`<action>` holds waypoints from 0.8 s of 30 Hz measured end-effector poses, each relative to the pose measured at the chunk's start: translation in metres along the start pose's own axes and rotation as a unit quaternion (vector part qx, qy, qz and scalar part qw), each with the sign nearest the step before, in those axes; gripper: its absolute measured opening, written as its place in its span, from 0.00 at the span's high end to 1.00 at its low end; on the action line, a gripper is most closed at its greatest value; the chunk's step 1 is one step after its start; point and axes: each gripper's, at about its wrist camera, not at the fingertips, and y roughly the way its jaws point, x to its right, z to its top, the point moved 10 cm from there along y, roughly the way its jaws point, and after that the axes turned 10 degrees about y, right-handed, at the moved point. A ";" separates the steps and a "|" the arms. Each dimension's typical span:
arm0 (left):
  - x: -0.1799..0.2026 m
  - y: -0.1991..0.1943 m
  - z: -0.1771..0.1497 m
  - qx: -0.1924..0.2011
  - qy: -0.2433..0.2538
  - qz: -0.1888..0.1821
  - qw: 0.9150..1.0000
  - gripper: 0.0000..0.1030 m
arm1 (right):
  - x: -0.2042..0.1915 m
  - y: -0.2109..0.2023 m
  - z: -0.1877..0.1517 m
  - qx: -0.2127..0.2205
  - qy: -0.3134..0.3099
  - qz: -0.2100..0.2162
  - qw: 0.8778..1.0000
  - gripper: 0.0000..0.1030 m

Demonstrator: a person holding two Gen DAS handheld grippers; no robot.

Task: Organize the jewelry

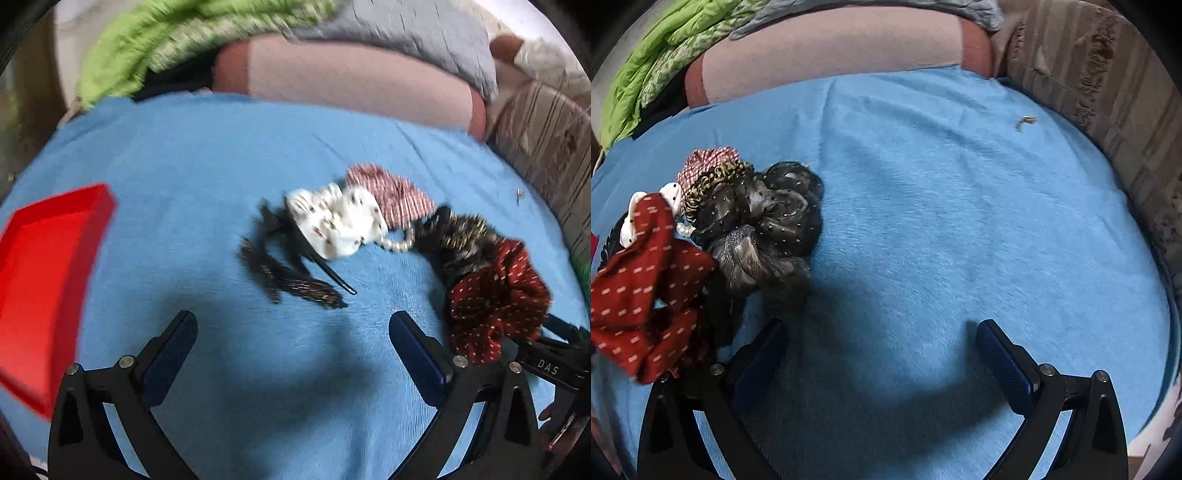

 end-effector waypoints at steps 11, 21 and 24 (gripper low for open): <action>-0.015 -0.099 0.009 0.099 0.023 0.067 0.993 0.00 | 0.001 -0.096 -0.007 0.111 0.004 -0.003 0.994 0.00; -0.007 -0.173 0.000 0.159 0.035 0.068 0.984 0.00 | -0.024 -0.206 0.004 0.258 -0.006 0.019 0.966 0.00; -0.007 -0.195 -0.003 0.184 0.032 0.067 0.980 0.00 | -0.020 -0.229 0.002 0.287 -0.001 0.017 0.958 0.00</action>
